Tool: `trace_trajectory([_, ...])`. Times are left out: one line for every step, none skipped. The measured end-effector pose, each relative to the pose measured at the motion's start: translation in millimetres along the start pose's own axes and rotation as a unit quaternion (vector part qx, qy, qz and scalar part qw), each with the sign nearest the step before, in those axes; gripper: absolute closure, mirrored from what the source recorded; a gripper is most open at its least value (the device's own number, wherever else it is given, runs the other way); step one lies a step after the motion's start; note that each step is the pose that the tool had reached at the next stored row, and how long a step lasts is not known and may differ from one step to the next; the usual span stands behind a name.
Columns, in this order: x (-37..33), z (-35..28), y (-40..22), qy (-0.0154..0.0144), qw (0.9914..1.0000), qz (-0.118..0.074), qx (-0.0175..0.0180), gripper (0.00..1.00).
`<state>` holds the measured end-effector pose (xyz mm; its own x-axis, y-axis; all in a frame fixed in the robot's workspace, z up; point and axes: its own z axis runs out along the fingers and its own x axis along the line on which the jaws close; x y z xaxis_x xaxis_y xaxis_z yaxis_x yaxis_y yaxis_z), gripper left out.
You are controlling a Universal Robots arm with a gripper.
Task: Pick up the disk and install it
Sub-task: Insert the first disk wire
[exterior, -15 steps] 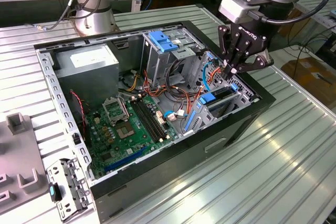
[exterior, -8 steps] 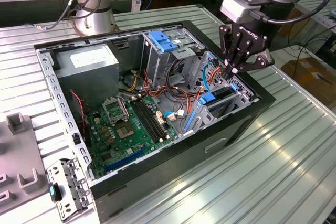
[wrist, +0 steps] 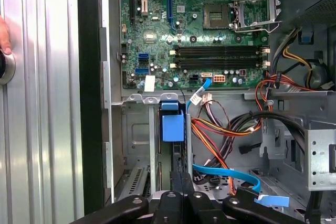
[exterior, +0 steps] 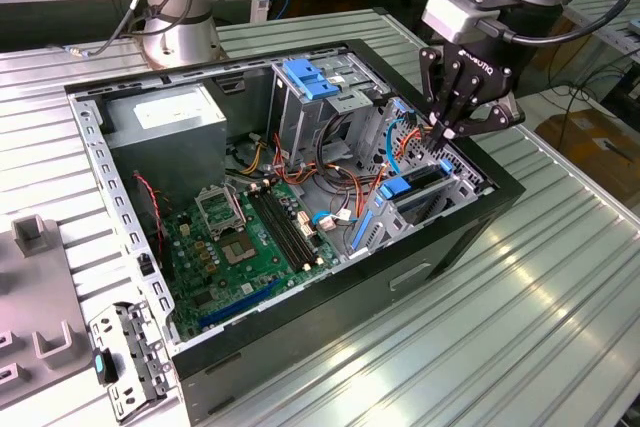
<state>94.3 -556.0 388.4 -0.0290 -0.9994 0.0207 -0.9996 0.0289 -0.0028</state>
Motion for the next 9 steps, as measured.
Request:
trace_trajectory([0.0,0.0,-0.3,0.0000,1.00000,0.000,0.0000,0.89])
trace_trajectory([0.0,0.0,-0.7,0.0000,1.00000,0.000,0.0000,0.89])
trace_trajectory([0.0,0.0,-1.1,0.0000,1.00000,0.000,0.0000,0.89])
trace_trajectory([0.0,0.0,-1.4,0.0000,1.00000,0.000,0.0000,0.89])
trace_trajectory([-0.1,0.0,-2.1,0.0000,1.00000,0.000,0.0000,0.89])
trace_trajectory([-0.1,0.0,-2.6,0.0000,1.00000,0.000,0.0000,0.89])
trace_trajectory([-0.1,0.0,-3.0,0.0000,1.00000,0.000,0.0000,0.89])
trace_trajectory([-0.1,0.0,-3.5,0.0000,1.00000,0.000,0.0000,0.89])
trace_trajectory([-0.1,0.0,-4.1,0.0000,1.00000,0.000,0.0000,0.89])
